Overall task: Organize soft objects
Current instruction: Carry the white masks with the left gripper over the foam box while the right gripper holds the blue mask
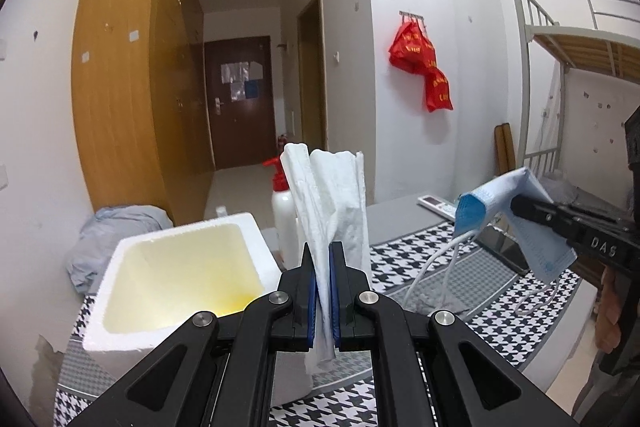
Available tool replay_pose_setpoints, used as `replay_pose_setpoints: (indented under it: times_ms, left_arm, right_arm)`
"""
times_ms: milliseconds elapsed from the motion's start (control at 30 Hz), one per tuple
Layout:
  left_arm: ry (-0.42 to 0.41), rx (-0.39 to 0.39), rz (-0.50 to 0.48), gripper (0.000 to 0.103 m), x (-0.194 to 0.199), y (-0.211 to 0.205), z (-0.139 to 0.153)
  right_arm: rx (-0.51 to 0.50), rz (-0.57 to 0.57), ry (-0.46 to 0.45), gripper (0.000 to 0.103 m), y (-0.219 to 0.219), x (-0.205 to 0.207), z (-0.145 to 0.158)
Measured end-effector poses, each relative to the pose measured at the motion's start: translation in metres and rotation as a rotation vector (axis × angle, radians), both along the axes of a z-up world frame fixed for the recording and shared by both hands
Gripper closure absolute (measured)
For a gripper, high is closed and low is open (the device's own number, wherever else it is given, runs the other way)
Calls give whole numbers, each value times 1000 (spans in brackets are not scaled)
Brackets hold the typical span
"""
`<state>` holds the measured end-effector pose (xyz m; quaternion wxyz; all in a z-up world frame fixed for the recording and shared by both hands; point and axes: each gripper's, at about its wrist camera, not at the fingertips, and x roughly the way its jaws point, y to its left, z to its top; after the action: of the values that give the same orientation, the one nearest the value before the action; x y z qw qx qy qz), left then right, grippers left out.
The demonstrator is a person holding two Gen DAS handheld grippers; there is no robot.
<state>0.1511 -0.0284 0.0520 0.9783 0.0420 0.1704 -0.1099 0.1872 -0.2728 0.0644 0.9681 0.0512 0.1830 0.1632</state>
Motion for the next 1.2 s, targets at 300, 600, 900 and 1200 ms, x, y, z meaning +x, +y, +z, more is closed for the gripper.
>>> replay_pose_setpoints:
  times_ms: [300, 600, 900, 1200]
  left_arm:
    - [-33, 9, 56, 97, 0, 14, 8]
    - [-39, 15, 131, 97, -4, 38, 10]
    - [-26, 8, 199, 97, -1, 60, 10]
    - [28, 8, 207, 97, 19, 71, 4]
  right_arm:
    - [17, 39, -15, 95, 7, 6, 4]
    - [24, 105, -16, 95, 29, 13, 5]
    - [45, 181, -26, 95, 52, 23, 13]
    - [49, 207, -9, 95, 68, 30, 9]
